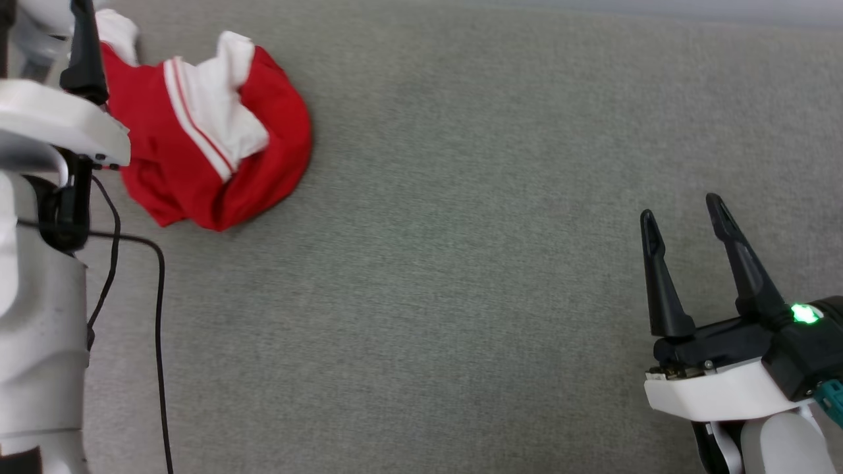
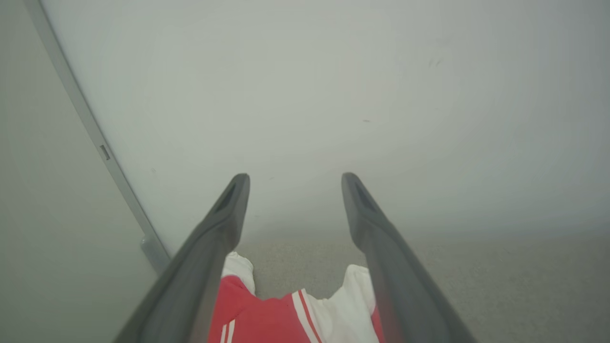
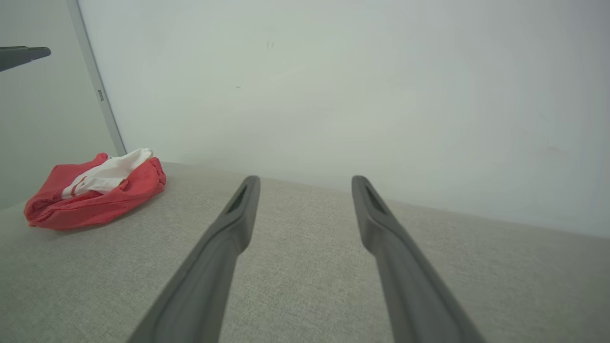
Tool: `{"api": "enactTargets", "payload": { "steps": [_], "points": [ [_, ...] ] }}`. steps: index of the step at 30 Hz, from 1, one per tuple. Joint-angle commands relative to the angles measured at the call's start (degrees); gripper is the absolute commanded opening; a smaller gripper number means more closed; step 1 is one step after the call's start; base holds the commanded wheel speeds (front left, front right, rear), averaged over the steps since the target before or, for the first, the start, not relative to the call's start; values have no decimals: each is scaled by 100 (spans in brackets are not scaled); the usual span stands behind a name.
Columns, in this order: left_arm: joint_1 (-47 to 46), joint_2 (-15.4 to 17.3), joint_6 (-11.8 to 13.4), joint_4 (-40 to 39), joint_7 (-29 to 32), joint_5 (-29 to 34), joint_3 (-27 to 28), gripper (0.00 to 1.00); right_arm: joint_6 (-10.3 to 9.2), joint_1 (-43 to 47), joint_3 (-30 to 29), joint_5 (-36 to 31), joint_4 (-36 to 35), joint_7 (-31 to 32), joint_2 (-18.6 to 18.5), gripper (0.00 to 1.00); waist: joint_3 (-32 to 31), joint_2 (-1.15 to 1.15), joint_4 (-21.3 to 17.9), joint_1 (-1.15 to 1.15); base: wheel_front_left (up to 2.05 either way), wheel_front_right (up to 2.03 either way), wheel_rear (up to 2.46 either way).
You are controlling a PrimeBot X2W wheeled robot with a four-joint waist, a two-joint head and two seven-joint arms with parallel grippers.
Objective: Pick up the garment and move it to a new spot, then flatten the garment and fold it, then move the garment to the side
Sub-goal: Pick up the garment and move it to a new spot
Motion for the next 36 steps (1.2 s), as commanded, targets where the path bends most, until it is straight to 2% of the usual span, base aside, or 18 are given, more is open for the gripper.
{"api": "enactTargets", "payload": {
  "steps": [1, 9, 19, 23, 29, 30, 31, 33, 34, 36],
  "points": [
    [-88, 71, -10, 50, 115, -92, -150, 100, -4, -93, 12, -2, -46, -14, 1, 100, 186, 0, -180, -1, 0, 0, 0],
    [-604, 916, -9, 523, 2130, -1276, -1457, 100, -4, -206, -11, 62, -124, -14, 1, 100, 465, 0, -421, -1, 0, 0, 0],
    [-680, 1363, -10, 976, 4634, -2615, -2594, 100, -4, -268, -60, 111, -38, -14, 1, 100, 663, 0, -598, -1, 0, 0, 0],
    [-486, 1367, -10, 1134, 5248, -2894, -3007, 100, -4, -282, -43, 125, 21, -14, 1, 100, 716, 0, -639, -1, 0, 0, 0],
    [-193, 1334, -14, 1314, 5439, -3078, -3517, 100, -4, -319, -9, 154, 149, -14, 1, 100, 718, 0, -686, -1, 0, 0, 0],
    [-197, 1345, -16, 1312, 5390, -3077, -3572, 60, -4, -310, -12, 156, 167, -14, 1, 100, 701, 0, -686, -1, 0, 0, 0],
    [-215, 1365, -16, 1291, 5300, -3070, -3613, 0, -4, -296, -20, 159, 185, -14, 1, 100, 675, 0, -682, -1, 0, 0, 0],
    [-303, 1432, -15, 1227, 5055, -3068, -3622, 0, -4, -262, -47, 172, 212, -14, 1, 100, 604, 0, -669, -1, 0, 0, 0],
    [-495, 1539, -11, 1068, 4580, -3001, -3659, 0, -4, -202, -68, 195, 256, -14, 2, 100, 439, 0, -627, -1, 0, 0, 0],
    [-600, 1611, -11, 924, 4233, -2949, -3703, 0, -4, -177, -67, 219, 286, -14, 1, 100, 303, 0, -595, -1, 0, 0, 0]
  ]
}}
